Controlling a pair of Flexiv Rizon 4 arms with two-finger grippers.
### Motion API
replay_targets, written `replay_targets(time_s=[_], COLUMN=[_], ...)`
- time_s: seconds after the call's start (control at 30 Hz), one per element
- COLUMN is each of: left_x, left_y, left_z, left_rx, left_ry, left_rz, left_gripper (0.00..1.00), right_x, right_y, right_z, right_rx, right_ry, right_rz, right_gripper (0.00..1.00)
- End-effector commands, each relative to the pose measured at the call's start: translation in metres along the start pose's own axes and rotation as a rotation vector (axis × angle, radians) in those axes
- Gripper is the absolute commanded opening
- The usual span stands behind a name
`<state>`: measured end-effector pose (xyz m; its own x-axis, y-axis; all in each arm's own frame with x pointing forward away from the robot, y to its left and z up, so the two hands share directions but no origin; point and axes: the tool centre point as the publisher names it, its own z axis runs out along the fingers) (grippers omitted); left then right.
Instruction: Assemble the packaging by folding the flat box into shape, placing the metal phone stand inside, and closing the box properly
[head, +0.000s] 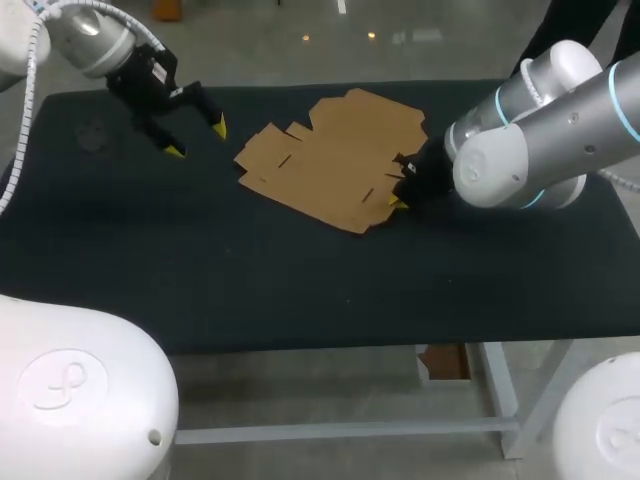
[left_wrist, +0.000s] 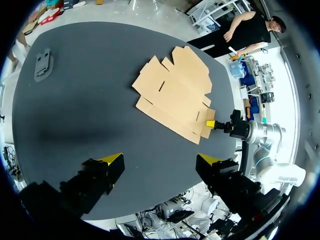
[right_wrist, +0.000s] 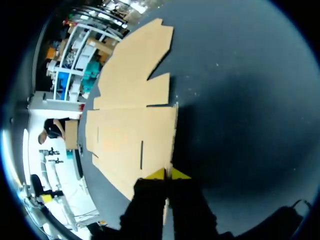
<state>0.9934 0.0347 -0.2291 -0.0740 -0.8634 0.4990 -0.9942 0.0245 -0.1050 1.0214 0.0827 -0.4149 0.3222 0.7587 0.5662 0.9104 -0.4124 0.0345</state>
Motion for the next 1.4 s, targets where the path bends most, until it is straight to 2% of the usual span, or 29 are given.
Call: replay_targets(time_s=[0.03, 0.4, 0.63, 0.77, 1.0, 1.07, 1.13, 1.2, 1.27, 1.33, 1.37, 1.4], left_x=[0.001, 0.001, 0.001, 0.001, 0.001, 0.001, 0.001, 0.001, 0.001, 0.001, 0.001, 0.001], left_y=[0.0, 0.0, 0.0, 0.0, 0.0, 0.0, 0.0, 0.0, 0.0, 0.0, 0.0, 0.0], left_z=[-0.001, -0.001, -0.001, -0.001, -0.001, -0.001, -0.001, -0.001, -0.001, -0.001, -0.001, -0.001], left_rx=[-0.002, -0.002, -0.002, -0.002, -0.002, -0.002, -0.002, -0.002, -0.002, -0.002, -0.002, -0.002], left_ry=[-0.006, -0.006, -0.006, -0.006, -0.006, -0.006, -0.006, -0.006, -0.006, -0.006, -0.006, -0.006], left_rz=[-0.002, -0.002, -0.002, -0.002, -0.002, -0.002, -0.002, -0.002, -0.002, -0.002, -0.002, -0.002], left_gripper=[1.0, 1.0, 1.0, 1.0, 1.0, 1.0, 1.0, 1.0, 1.0, 1.0, 1.0, 1.0], right_x=[-0.005, -0.006, -0.005, -0.004, -0.007, -0.007, -0.007, -0.009, -0.012, -0.016, -0.017, -0.018], right_y=[-0.006, -0.028, -0.047, -0.059, -0.067, -0.072, -0.076, -0.075, -0.075, -0.072, -0.071, -0.069], right_z=[-0.007, -0.029, -0.034, -0.033, -0.033, -0.031, -0.026, -0.022, -0.022, -0.026, -0.028, -0.03], right_rx=[0.014, 0.057, 0.117, 0.143, 0.203, 0.236, 0.308, 0.317, 0.325, 0.326, 0.323, 0.321], right_ry=[0.032, 0.135, 0.19, 0.205, 0.219, 0.217, 0.218, 0.197, 0.198, 0.195, 0.194, 0.193], right_rz=[-0.012, -0.078, -0.149, -0.171, -0.197, -0.209, -0.259, -0.266, -0.266, -0.269, -0.271, -0.273], right_gripper=[0.0, 0.0, 0.0, 0.0, 0.0, 0.0, 0.0, 0.01, 0.45, 0.96, 1.0, 1.0])
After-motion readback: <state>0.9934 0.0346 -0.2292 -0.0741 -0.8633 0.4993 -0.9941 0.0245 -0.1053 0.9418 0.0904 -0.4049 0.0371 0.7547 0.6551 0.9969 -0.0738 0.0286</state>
